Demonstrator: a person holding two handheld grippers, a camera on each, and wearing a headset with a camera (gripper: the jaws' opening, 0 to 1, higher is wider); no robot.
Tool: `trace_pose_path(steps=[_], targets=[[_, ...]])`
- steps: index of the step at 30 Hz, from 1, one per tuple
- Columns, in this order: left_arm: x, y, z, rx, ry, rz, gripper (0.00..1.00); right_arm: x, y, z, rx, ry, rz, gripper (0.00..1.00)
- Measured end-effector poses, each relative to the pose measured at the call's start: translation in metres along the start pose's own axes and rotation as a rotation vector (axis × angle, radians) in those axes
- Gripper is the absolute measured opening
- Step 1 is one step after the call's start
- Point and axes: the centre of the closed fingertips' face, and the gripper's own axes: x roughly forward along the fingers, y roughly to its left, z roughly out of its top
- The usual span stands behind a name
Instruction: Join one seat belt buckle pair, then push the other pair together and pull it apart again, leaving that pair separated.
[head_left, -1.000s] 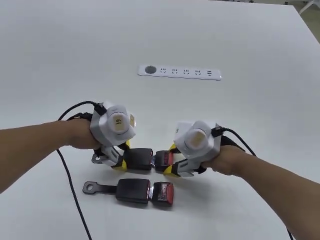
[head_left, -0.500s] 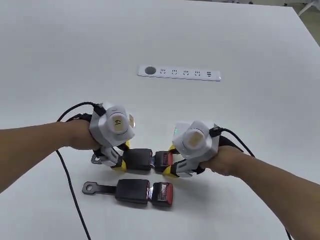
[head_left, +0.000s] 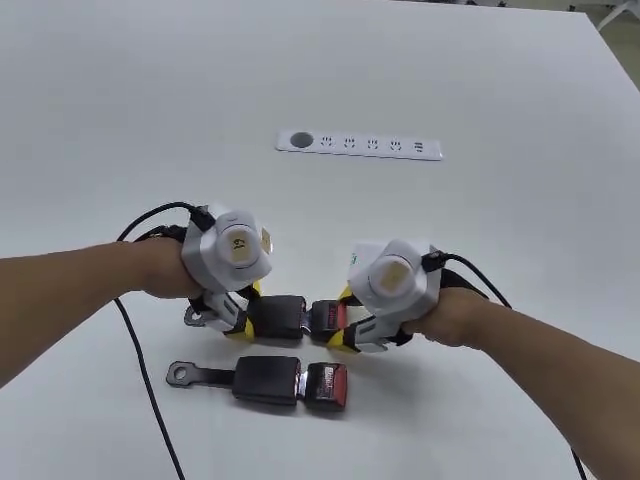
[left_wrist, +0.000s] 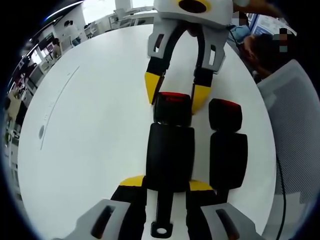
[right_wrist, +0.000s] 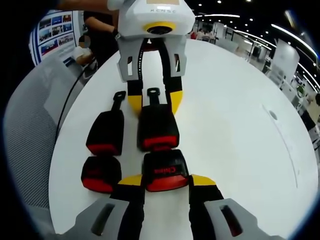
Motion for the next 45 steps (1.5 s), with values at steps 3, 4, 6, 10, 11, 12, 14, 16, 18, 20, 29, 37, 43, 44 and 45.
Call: trace_pose_path(steps=[3, 4, 6, 10, 11, 12, 14, 16, 18, 20, 29, 37, 43, 44, 45], targets=[[0.0, 0.0, 0.0, 0.007, 0.009, 0.001, 0.3, -0.001, 0.001, -0.001, -0.003, -0.001, 0.002, 0.3], [0.001, 0.0, 0.0, 0.009, 0.011, 0.002, 0.3, -0.001, 0.0, -0.001, -0.004, -0.002, 0.003, 0.3], [0.001, 0.001, -0.001, 0.01, 0.012, 0.003, 0.3, -0.002, 0.0, -0.002, -0.007, -0.002, 0.003, 0.3], [0.001, 0.001, -0.001, 0.015, 0.008, 0.001, 0.3, -0.006, -0.001, -0.007, -0.018, 0.005, 0.005, 0.3], [0.001, 0.001, -0.002, 0.018, 0.007, 0.0, 0.3, -0.009, -0.002, -0.01, -0.016, 0.01, 0.007, 0.3], [0.001, 0.001, -0.001, 0.023, 0.005, -0.003, 0.3, -0.011, -0.002, -0.013, -0.017, 0.019, 0.009, 0.3], [0.001, 0.0, 0.0, 0.027, 0.006, -0.006, 0.3, -0.012, -0.004, -0.015, -0.017, 0.008, 0.01, 0.3], [0.001, 0.0, 0.0, 0.034, 0.015, -0.006, 0.31, -0.011, -0.004, -0.014, -0.013, 0.005, 0.007, 0.3], [0.001, 0.0, 0.0, 0.037, 0.019, -0.006, 0.31, -0.012, -0.003, -0.014, -0.017, 0.005, 0.007, 0.3], [0.0, -0.001, 0.001, 0.039, 0.02, -0.005, 0.31, -0.011, -0.004, -0.014, -0.014, 0.003, 0.009, 0.3], [0.0, -0.001, 0.0, 0.034, 0.011, -0.005, 0.31, -0.011, -0.005, -0.014, -0.016, 0.005, 0.01, 0.3], [0.001, 0.0, -0.001, 0.034, 0.012, -0.007, 0.31, -0.016, -0.005, -0.021, -0.015, 0.023, 0.017, 0.3], [0.0, 0.0, 0.001, 0.038, 0.015, -0.006, 0.31, -0.021, -0.006, -0.028, -0.016, 0.038, 0.02, 0.31], [0.0, -0.001, 0.001, 0.039, 0.015, -0.006, 0.31, -0.022, -0.007, -0.03, -0.015, 0.044, 0.019, 0.31], [0.0, -0.001, 0.001, 0.037, 0.016, -0.006, 0.31, -0.023, -0.008, -0.031, -0.015, 0.045, 0.019, 0.31]])
